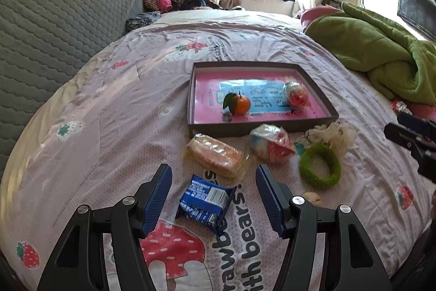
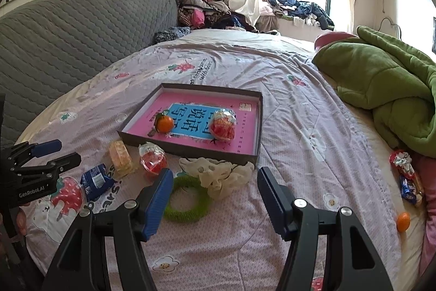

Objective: Organize objects
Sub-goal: 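Withdraw both open tools from the tray back toward the remaining items, then move left tool to the blue snack packet while right tool approaches the green ring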

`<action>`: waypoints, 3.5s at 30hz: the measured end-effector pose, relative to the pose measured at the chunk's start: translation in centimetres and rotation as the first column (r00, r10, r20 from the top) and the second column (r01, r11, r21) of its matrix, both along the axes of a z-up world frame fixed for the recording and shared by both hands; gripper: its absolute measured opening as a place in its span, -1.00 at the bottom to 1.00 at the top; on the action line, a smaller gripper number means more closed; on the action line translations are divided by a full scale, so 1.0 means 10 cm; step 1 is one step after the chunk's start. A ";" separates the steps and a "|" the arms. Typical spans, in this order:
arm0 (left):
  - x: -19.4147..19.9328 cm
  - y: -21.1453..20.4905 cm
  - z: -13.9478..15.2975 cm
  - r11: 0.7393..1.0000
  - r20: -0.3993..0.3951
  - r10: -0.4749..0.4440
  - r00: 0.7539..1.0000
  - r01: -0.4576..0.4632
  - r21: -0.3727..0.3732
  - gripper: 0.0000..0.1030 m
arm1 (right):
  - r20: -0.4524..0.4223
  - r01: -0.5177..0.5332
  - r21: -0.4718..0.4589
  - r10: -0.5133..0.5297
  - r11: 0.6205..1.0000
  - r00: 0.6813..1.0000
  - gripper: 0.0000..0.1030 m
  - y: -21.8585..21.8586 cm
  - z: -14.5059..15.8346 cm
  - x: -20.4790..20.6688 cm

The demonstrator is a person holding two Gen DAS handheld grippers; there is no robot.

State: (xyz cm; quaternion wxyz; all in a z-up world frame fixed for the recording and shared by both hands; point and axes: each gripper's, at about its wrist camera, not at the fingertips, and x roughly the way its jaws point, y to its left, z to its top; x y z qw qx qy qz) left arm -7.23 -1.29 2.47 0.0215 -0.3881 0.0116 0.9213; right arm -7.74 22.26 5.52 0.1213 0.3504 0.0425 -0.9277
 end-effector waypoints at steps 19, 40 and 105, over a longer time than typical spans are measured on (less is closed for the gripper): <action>0.03 -0.04 -0.34 0.999 0.065 -0.013 0.998 0.011 0.039 0.27 | 0.072 -0.006 0.022 0.004 1.000 0.997 0.24 -0.07 -0.27 -0.04; 0.04 0.02 -0.51 0.999 0.101 -0.030 0.994 0.028 0.023 0.27 | 0.127 -0.007 0.039 0.002 0.999 0.992 0.24 -0.14 -0.50 -0.07; -0.50 -0.33 -0.97 1.000 0.104 -0.015 0.995 0.013 0.020 0.41 | 0.215 0.069 0.014 -0.071 0.997 0.974 0.24 -0.32 -1.04 -0.43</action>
